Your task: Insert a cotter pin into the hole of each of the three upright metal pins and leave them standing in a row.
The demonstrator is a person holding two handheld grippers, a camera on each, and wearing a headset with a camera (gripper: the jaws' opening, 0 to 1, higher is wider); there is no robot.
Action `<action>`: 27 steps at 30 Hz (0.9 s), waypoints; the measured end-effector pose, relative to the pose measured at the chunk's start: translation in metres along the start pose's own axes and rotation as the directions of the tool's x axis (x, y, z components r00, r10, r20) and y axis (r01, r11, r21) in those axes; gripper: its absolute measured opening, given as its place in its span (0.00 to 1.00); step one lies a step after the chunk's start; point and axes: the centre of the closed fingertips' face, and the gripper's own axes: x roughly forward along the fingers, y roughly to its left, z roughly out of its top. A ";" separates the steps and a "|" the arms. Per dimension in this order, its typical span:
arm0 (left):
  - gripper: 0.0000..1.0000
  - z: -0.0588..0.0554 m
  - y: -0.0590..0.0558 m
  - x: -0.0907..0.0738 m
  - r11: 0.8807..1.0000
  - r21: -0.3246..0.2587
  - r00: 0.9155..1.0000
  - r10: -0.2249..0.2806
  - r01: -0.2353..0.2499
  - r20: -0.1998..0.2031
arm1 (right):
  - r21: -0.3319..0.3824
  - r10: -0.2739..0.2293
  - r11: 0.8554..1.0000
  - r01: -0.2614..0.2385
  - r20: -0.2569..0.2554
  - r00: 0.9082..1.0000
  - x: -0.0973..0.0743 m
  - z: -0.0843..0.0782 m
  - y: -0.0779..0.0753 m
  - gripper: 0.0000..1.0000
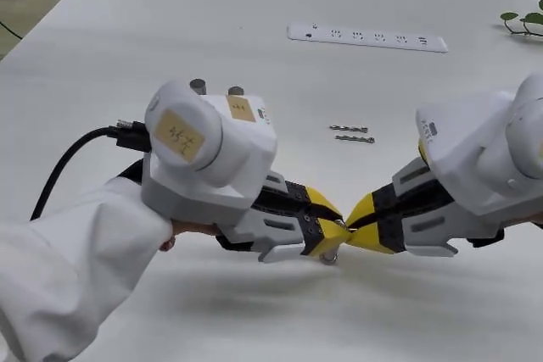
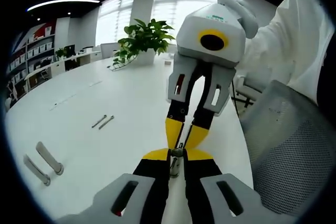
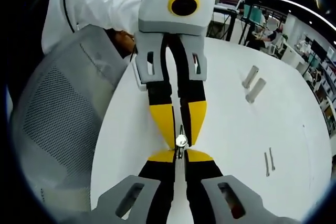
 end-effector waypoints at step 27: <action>0.06 0.000 0.000 0.001 1.000 0.022 1.000 0.001 -0.001 -0.012 | 0.089 0.010 0.996 -0.016 0.069 0.998 -0.011 0.006 0.003 0.00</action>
